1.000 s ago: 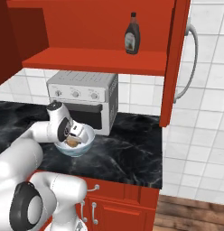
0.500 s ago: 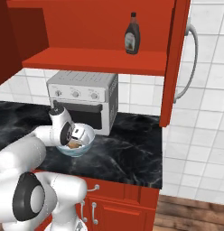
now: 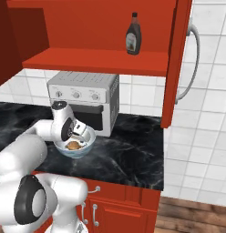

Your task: Pick the onion from the cabinet and place it in the bowl. Then pick the bowl and place it in the sink. Then turn on the sink facuet.

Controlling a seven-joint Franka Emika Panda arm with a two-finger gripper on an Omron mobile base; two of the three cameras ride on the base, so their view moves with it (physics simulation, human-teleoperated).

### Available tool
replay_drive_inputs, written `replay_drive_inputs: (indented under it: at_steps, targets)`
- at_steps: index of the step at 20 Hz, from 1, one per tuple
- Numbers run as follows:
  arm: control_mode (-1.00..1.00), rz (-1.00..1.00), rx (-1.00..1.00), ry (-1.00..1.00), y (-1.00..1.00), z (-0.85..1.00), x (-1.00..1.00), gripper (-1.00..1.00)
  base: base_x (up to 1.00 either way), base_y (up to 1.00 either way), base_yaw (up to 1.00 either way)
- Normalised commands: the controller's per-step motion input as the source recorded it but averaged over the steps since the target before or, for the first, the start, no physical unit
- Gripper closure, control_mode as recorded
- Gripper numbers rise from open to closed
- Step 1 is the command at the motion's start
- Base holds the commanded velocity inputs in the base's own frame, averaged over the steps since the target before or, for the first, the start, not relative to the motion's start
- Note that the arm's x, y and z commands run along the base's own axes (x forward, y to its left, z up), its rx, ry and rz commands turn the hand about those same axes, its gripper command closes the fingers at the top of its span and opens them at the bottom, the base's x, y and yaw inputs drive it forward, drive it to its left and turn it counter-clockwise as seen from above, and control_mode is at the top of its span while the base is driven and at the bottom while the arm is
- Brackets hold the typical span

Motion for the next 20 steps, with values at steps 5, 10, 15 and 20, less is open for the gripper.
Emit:
replay_drive_inputs:
  at_steps: [5, 10, 15, 20]
  targets:
    - [-1.00, 0.00, 0.11, 0.00, -0.02, 0.66, -0.37, -1.00, 0.00, 0.00, 0.00]
    - [-1.00, -0.09, 0.13, -0.01, -0.43, 0.28, -0.77, -1.00, 0.00, 0.00, 0.00]
    - [-1.00, -0.13, 0.05, 0.00, -0.50, -0.24, -0.43, -1.00, 0.00, 0.00, 0.00]
    - [-1.00, -0.01, 0.07, 0.00, -0.06, -0.35, 0.13, -1.00, 0.00, 0.00, 0.00]
